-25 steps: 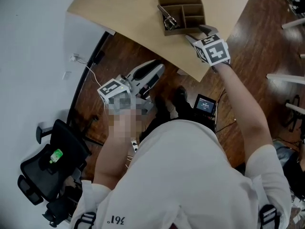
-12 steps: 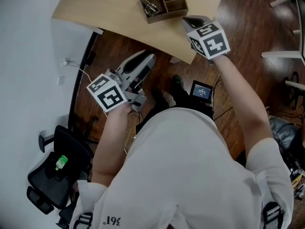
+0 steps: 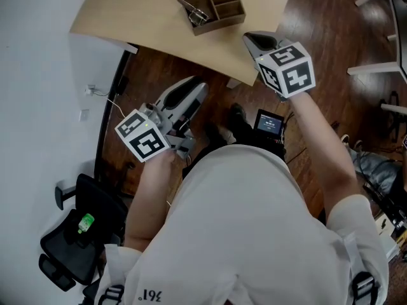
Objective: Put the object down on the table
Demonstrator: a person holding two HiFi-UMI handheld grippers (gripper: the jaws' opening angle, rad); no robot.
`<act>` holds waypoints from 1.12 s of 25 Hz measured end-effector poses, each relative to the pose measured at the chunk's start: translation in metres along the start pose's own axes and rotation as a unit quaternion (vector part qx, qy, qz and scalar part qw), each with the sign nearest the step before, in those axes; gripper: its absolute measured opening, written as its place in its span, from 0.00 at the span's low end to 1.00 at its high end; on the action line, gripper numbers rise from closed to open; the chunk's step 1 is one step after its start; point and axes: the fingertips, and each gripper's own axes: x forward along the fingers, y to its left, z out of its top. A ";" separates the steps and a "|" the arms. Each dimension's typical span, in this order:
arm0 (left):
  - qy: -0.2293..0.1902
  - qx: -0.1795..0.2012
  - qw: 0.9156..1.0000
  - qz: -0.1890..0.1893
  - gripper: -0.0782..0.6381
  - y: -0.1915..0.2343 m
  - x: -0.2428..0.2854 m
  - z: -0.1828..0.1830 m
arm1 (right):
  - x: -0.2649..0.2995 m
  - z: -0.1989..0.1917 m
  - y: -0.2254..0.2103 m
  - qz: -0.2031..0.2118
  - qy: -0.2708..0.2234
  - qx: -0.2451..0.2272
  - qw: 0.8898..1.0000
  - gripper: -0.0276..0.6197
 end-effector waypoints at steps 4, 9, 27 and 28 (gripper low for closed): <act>0.000 0.016 1.000 -0.003 0.24 -0.013 -0.009 0.001 | -0.020 0.001 0.010 -0.001 -0.011 0.011 1.000 0.05; 0.004 0.031 0.999 -0.013 0.24 -0.024 -0.014 0.001 | -0.042 -0.001 0.017 -0.006 -0.019 0.024 1.000 0.05; 0.028 0.048 0.998 -0.040 0.12 -0.041 -0.014 -0.004 | -0.107 -0.011 0.024 -0.003 -0.056 0.100 0.993 0.05; 0.028 0.049 0.997 -0.044 0.12 -0.043 -0.014 -0.003 | -0.110 -0.009 0.025 -0.003 -0.059 0.098 0.993 0.05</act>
